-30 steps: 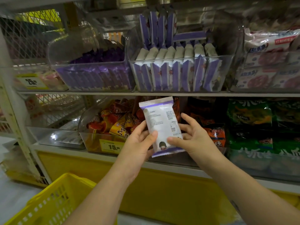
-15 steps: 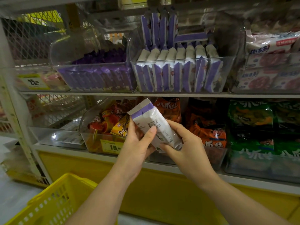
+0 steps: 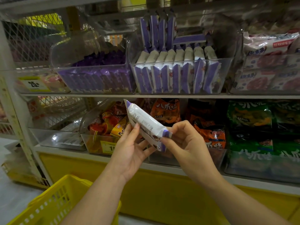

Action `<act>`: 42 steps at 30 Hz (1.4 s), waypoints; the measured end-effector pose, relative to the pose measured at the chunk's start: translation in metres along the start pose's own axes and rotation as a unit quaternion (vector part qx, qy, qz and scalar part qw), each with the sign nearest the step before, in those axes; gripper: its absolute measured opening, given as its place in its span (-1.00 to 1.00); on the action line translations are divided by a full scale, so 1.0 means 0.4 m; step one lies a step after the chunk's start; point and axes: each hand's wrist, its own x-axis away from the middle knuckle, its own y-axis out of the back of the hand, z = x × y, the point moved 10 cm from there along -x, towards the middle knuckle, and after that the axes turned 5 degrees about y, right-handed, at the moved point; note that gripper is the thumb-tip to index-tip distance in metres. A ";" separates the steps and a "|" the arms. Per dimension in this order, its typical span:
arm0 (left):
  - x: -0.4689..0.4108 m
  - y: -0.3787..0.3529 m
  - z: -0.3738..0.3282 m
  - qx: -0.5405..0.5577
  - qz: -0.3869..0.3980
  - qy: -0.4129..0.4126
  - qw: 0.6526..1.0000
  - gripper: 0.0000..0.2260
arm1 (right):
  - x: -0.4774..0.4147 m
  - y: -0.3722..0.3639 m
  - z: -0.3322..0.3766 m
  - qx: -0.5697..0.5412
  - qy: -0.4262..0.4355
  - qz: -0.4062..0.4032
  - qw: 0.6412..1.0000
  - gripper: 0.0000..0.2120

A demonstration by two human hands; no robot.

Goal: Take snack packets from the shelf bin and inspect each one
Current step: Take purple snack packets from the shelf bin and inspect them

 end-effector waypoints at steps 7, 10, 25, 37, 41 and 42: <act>-0.002 0.014 -0.001 0.000 -0.038 -0.002 0.999 -0.58 | -0.003 0.008 0.001 -0.019 -0.027 -0.010 0.999 -0.87; 0.001 0.011 -0.016 -0.058 -0.045 -0.023 0.997 -0.66 | -0.006 0.014 -0.020 -0.064 -0.044 -0.015 0.997 -0.85; 0.021 -0.011 -0.054 -0.205 -0.079 -0.125 0.968 0.08 | -0.019 0.025 -0.060 -0.177 -0.065 -0.051 0.981 -0.90; 0.020 0.003 -0.075 -0.079 -0.082 -0.149 0.982 -0.37 | -0.015 0.010 -0.044 -0.144 -0.046 -0.014 0.988 -0.91; 0.024 0.022 -0.064 -0.002 -0.099 -0.116 0.988 -0.64 | -0.013 -0.005 -0.034 -0.127 -0.042 0.003 0.991 -0.90; 0.025 0.021 -0.062 0.009 -0.096 -0.107 0.990 -0.66 | -0.012 -0.007 -0.033 -0.129 -0.043 0.006 0.991 -0.90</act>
